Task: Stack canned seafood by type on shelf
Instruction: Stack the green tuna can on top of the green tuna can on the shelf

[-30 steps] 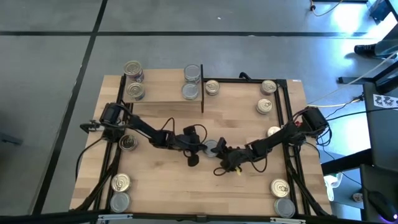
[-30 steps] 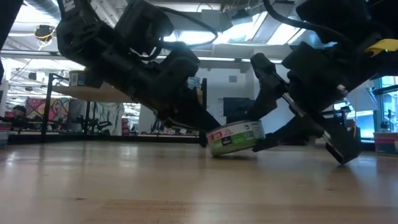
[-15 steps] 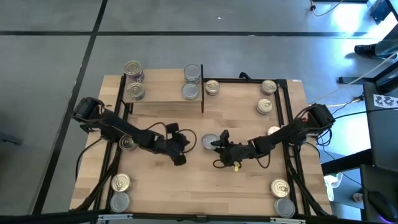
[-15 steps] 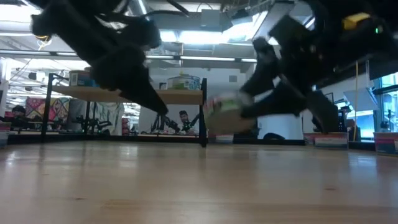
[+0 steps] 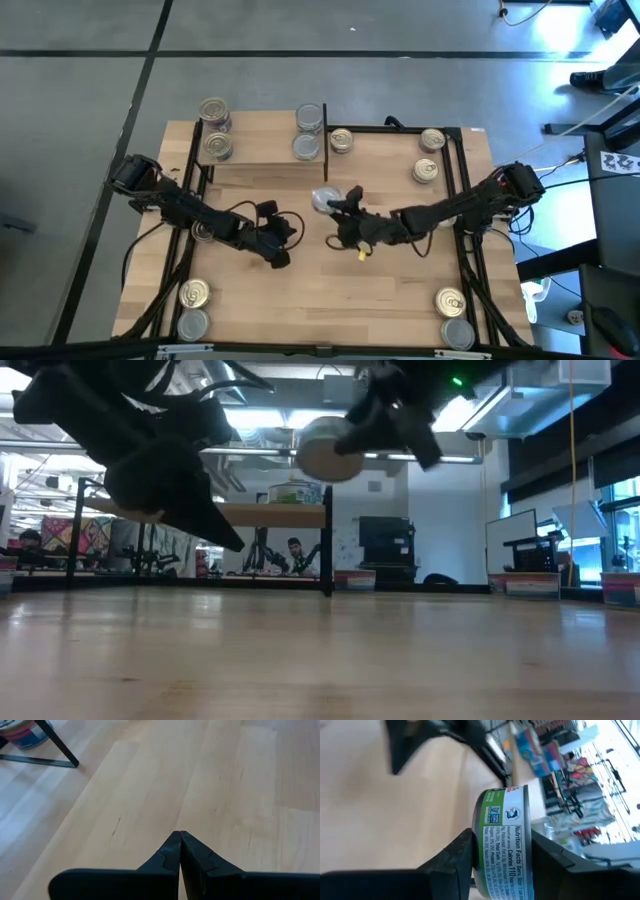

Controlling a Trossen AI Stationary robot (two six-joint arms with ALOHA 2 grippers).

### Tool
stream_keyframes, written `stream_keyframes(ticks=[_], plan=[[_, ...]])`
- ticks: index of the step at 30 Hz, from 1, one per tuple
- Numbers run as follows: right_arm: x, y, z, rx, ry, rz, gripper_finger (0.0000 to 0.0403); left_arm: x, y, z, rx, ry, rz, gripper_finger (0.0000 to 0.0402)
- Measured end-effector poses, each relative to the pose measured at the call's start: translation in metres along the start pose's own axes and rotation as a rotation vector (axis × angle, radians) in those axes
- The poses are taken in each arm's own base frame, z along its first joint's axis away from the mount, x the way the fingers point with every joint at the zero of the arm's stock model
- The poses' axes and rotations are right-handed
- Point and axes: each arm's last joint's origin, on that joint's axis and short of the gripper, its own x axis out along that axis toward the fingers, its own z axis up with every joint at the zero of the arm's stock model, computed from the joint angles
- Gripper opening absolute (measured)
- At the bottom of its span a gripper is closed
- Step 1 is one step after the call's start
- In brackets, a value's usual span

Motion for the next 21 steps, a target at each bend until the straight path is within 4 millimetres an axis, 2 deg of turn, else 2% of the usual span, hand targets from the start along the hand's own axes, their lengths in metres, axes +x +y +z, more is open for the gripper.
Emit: stream_keyframes(ticks=[4, 9, 16, 21], plan=[[0.01, -0.031, 0.007, 0.008, 0.021, -0.051, 0.0144, 0.0, 0.001, -0.001, 0.009, 0.013, 0.006, 0.0004], [0.023, -0.059, 0.005, -0.085, 0.041, -0.087, 0.0144, 0.0, 0.001, -0.001, 0.007, 0.01, 0.007, 0.0004], [0.044, -0.089, -0.016, -0.104, 0.015, -0.06, 0.0144, 0.0, 0.001, -0.001, 0.014, 0.009, 0.007, 0.0004], [0.059, -0.1, -0.031, -0.076, 0.013, -0.066, 0.0144, 0.0, 0.001, -0.001, 0.015, 0.008, 0.007, 0.0004]])
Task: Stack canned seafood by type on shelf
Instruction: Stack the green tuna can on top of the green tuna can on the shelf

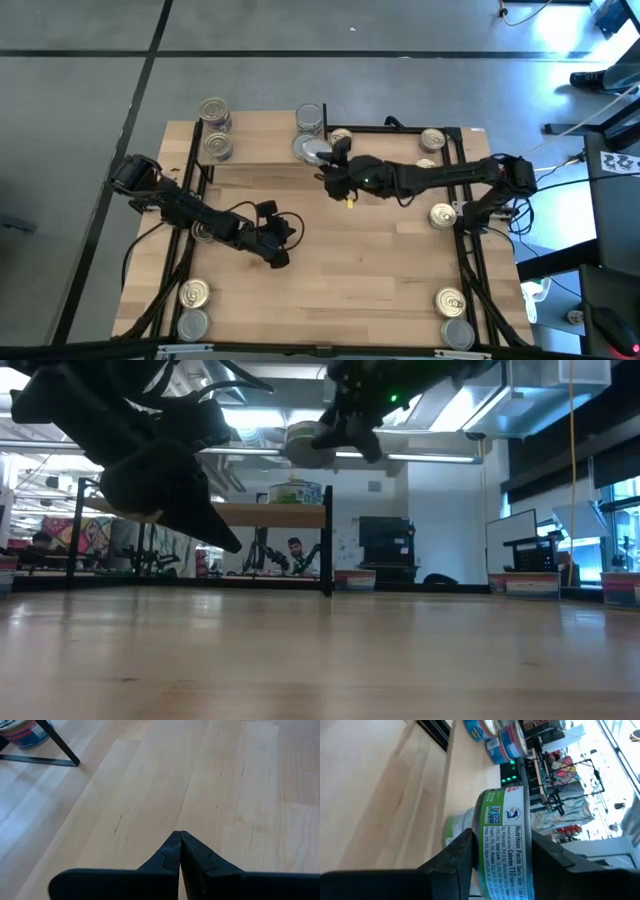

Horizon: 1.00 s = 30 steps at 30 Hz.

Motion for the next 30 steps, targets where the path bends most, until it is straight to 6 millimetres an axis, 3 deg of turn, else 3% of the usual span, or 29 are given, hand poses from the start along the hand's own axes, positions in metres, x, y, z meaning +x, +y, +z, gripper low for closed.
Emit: stream_keyframes(ticks=[8, 14, 22, 30], plan=[[0.035, 0.005, -0.013, 0.001, 0.039, 0.021, 0.0144, 0.0, 0.0, 0.001, 0.0, -0.001, 0.0, 0.0004], [0.057, -0.002, -0.015, 0.015, 0.065, 0.0, 0.0144, 0.0, 0.0, 0.001, 0.0, -0.002, -0.001, 0.0004], [0.07, -0.005, -0.027, 0.017, 0.102, 0.009, 0.0144, 0.0, 0.0, 0.001, 0.008, -0.001, -0.001, 0.0004], [0.069, -0.004, -0.028, 0.014, 0.126, 0.007, 0.0245, 0.0, 0.0, 0.001, 0.008, -0.002, -0.001, 0.0004]])
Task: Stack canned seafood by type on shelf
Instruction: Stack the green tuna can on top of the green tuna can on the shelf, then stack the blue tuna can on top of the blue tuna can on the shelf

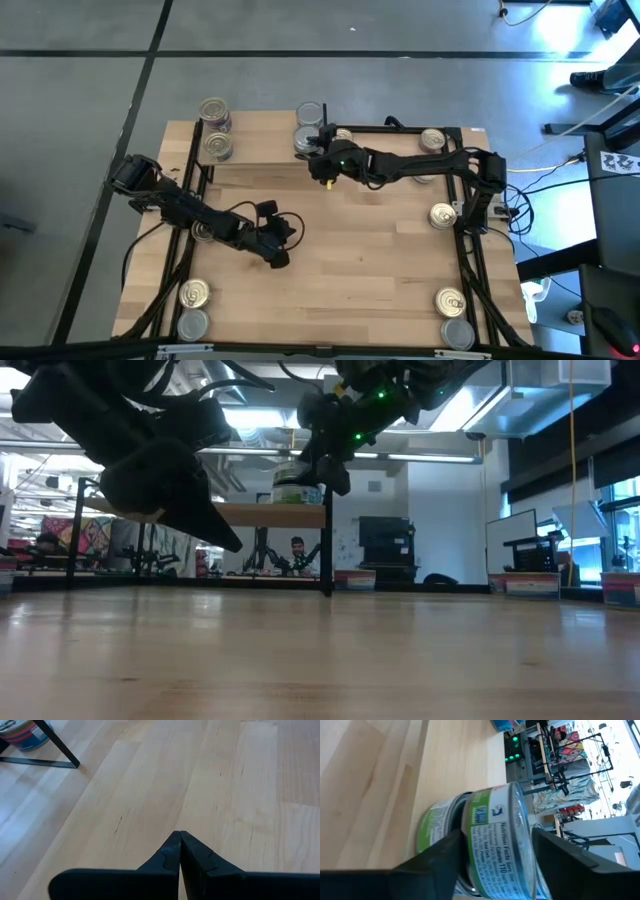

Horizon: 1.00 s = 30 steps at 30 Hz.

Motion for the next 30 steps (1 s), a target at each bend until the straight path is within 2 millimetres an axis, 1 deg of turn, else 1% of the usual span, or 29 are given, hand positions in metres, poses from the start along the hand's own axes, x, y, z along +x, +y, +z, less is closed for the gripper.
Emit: stream_keyframes(ticks=[3, 7, 12, 16, 24, 27, 30], plan=[[0.0, -0.001, 0.0, 0.006, -0.002, -0.003, 0.0273, 0.0, 0.0, 0.0, 0.0, 0.0, 0.0, 0.0004], [-0.002, -0.005, 0.005, 0.019, -0.005, 0.018, 0.0289, 0.0, 0.0, 0.0, 0.0, 0.0, 0.0, 0.0004], [-0.006, -0.015, 0.012, 0.053, -0.001, 0.084, 0.0292, 0.0, 0.0, 0.0, 0.0, 0.0, 0.0, 0.0004], [-0.008, -0.018, 0.014, 0.077, 0.018, 0.125, 0.0293, 0.0, 0.0, 0.0, 0.0, 0.0, 0.0, 0.0004], [-0.011, -0.027, 0.018, 0.077, 0.029, 0.134, 0.0293, 0.0, 0.0, 0.0, 0.0, 0.0, 0.0, 0.0004], [-0.015, -0.034, 0.021, 0.092, 0.052, 0.15, 0.0293, 0.0, 0.0, 0.0, 0.0, 0.0, 0.0, 0.0004], [-0.023, -0.037, 0.025, 0.119, 0.103, 0.212, 0.0294, 0.0, 0.0, 0.0, 0.0, 0.0, 0.0, 0.0004]])
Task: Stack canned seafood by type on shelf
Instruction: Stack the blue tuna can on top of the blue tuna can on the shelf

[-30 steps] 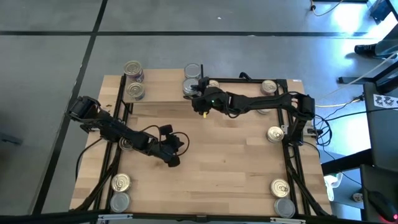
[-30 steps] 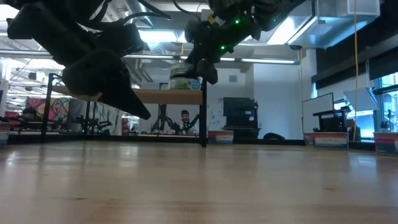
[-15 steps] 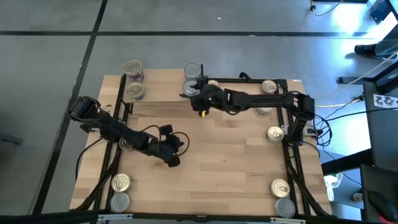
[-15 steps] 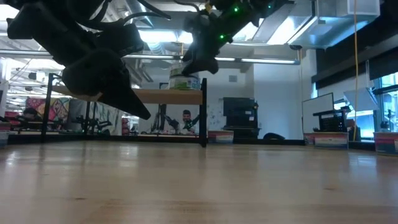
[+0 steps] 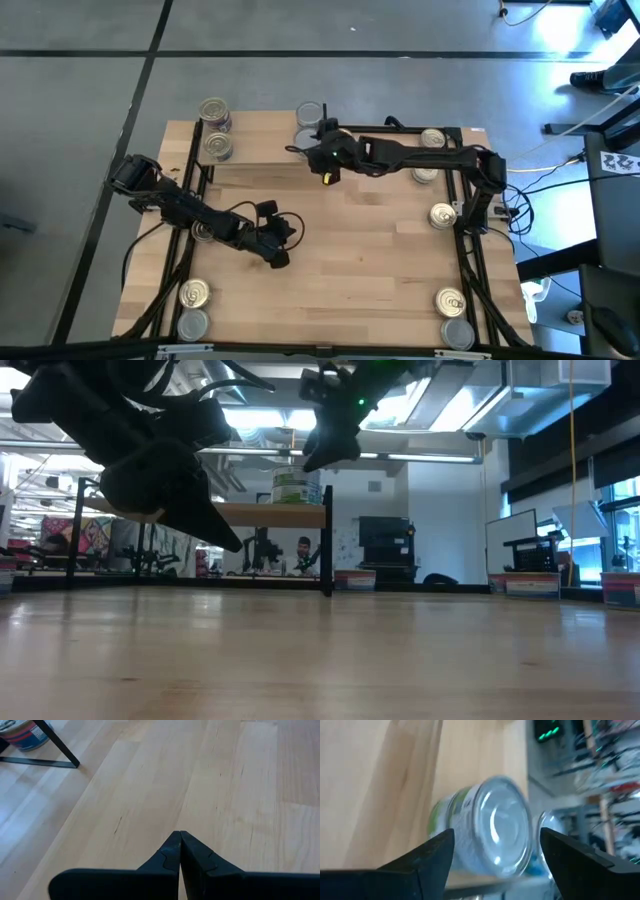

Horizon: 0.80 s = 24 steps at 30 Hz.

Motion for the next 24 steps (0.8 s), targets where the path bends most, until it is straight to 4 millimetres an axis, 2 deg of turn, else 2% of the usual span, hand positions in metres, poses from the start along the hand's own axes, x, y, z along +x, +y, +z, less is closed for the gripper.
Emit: stream_keyframes(ticks=[3, 6, 12, 14, 19, 24], plan=[[-0.016, 0.006, 0.008, 0.037, 0.048, 0.075, 0.0294, 0.0, 0.0, 0.0, 0.0, 0.0, 0.0, 0.0004], [-0.036, 0.023, 0.014, 0.068, 0.101, 0.164, 0.0294, 0.0, 0.0, 0.0, -0.001, -0.001, 0.0, 0.0004], [-0.073, 0.073, 0.021, 0.094, 0.254, 0.321, 0.0294, 0.0, 0.0, 0.001, -0.048, -0.006, -0.003, 0.0004], [-0.08, 0.093, 0.024, 0.108, 0.258, 0.338, 0.0294, 0.0, 0.0, 0.001, -0.059, -0.006, -0.003, 0.0004], [-0.086, 0.154, 0.011, 0.051, 0.292, 0.338, 0.0294, 0.003, 0.004, 0.003, -0.047, -0.003, 0.008, 0.0011], [-0.083, 0.211, -0.016, 0.059, 0.272, 0.339, 0.0294, 0.008, 0.013, 0.008, -0.076, 0.073, -0.04, 0.0074]])
